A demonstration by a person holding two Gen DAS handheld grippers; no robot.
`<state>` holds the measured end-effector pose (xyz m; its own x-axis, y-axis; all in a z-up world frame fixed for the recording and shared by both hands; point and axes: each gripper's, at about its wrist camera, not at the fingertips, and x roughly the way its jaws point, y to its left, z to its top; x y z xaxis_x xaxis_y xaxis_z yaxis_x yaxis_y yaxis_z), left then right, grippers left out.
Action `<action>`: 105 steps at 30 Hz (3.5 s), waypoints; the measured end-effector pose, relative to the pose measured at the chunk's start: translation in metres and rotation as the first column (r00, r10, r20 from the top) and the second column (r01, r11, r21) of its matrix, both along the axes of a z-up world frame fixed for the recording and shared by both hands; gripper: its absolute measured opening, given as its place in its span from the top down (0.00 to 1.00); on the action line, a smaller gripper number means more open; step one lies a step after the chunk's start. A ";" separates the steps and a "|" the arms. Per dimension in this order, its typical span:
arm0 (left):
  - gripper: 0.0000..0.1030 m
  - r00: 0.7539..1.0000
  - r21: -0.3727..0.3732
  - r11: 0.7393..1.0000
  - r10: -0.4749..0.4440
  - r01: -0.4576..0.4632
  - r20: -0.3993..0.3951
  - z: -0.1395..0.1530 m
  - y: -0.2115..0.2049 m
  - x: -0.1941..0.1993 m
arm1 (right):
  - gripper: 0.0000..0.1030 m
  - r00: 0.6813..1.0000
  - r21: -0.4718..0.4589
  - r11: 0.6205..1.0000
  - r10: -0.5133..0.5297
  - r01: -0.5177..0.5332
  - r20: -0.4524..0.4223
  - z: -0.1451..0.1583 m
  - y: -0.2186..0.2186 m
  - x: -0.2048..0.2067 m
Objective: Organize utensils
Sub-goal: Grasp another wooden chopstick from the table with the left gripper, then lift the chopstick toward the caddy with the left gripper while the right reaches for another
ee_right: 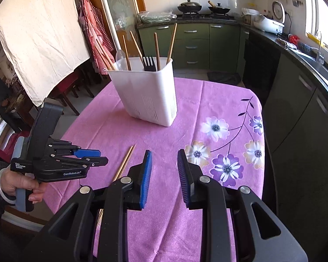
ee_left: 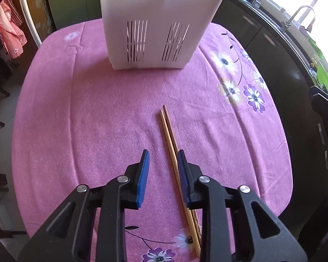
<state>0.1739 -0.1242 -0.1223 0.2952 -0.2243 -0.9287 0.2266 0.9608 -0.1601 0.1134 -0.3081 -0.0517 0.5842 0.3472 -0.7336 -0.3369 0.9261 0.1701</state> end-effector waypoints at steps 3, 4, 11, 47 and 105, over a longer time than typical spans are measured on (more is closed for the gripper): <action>0.81 0.999 0.011 1.000 0.020 -0.020 -0.034 -0.012 -0.003 0.006 | 0.76 1.000 0.021 1.000 -0.004 0.004 -0.005 -0.002 -0.007 0.004; 0.81 0.999 0.014 1.000 0.022 -0.021 -0.044 -0.015 -0.005 0.007 | 0.76 1.000 0.029 1.000 -0.005 0.005 -0.006 -0.002 -0.009 0.003; 0.84 0.997 0.034 0.999 0.016 -0.014 -0.081 -0.030 -0.016 0.009 | 0.76 1.000 0.040 0.999 -0.004 0.005 -0.025 -0.005 -0.010 0.006; 0.94 1.000 0.065 0.998 0.016 -0.017 0.027 0.005 0.006 0.014 | 0.73 0.998 0.039 0.999 -0.031 0.033 -0.062 -0.015 -0.017 0.005; 0.95 0.906 0.009 1.000 -0.026 0.025 0.423 0.117 0.055 -0.060 | 0.94 0.949 -0.185 0.975 0.063 -0.124 -0.309 -0.119 0.152 0.069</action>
<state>0.1144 -0.0692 -0.0058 0.6546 -0.2342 -0.7188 0.2965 0.9542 -0.0409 0.1826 -0.1562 -0.1703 0.2987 0.2179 -0.9291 -0.3857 0.9181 0.0913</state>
